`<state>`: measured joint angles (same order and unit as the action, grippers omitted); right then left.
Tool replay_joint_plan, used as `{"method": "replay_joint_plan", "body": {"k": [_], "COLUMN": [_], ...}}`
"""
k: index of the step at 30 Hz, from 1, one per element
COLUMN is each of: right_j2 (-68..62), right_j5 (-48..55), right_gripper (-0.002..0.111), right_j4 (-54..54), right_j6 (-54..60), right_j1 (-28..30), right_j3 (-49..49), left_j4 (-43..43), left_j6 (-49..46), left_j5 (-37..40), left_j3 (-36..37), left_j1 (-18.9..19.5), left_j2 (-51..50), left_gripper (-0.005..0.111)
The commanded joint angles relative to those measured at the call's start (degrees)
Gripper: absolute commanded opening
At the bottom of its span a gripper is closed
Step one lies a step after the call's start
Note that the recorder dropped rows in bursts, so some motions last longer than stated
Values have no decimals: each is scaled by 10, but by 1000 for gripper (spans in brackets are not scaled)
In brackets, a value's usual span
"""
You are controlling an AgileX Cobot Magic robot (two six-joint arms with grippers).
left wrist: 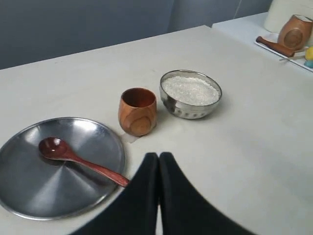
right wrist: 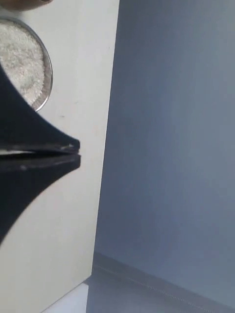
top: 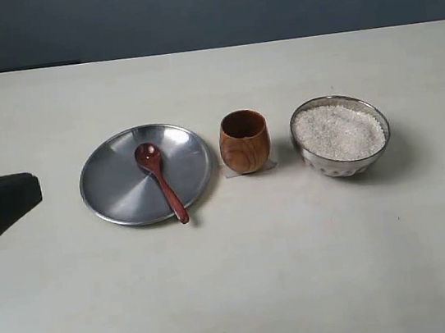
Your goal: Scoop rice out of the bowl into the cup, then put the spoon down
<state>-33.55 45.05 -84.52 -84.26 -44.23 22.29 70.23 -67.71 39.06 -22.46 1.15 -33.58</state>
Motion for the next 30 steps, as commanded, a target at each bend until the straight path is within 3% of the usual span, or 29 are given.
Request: {"method": "replay_joint_plan", "body": {"k": [1, 7, 11, 15, 19, 21, 25, 30], "right_j2": [14, 27, 36, 53, 72, 85, 92, 92], "right_j5": [24, 16, 7, 9, 32, 44, 45, 45], "right_gripper": [-1, -1, -1, -1, -1, -1, -1, -1], "right_j4": [-7, -2, -2, -28, -28, -28, -28, -26], "right_j6": [3, 37, 37, 33, 21, 11, 11, 11], "right_j1": [3, 3, 3, 3, 3, 3, 3, 3], "right_j3": [-6, -30, -49, -62, -74, -78, -78, -78], "left_j4": [-12, -40, -113, -276, -436, -469, -481, -503], "left_j6": [5, 41, 93, 236, 385, 440, 443, 523], "left_j5": [15, -66, -137, -223, -250, -263, -255, -261], "left_j3": [24, 42, 42, 42, 47, 58, 75, 76], "left_j1": [-1, -1, -1, -1, -1, -1, -1, -1], "left_j2": [46, 111, 143, 160, 160, 160, 160, 160], "left_gripper": [0, 0, 0, 0, 0, 0, 0, 0]}}
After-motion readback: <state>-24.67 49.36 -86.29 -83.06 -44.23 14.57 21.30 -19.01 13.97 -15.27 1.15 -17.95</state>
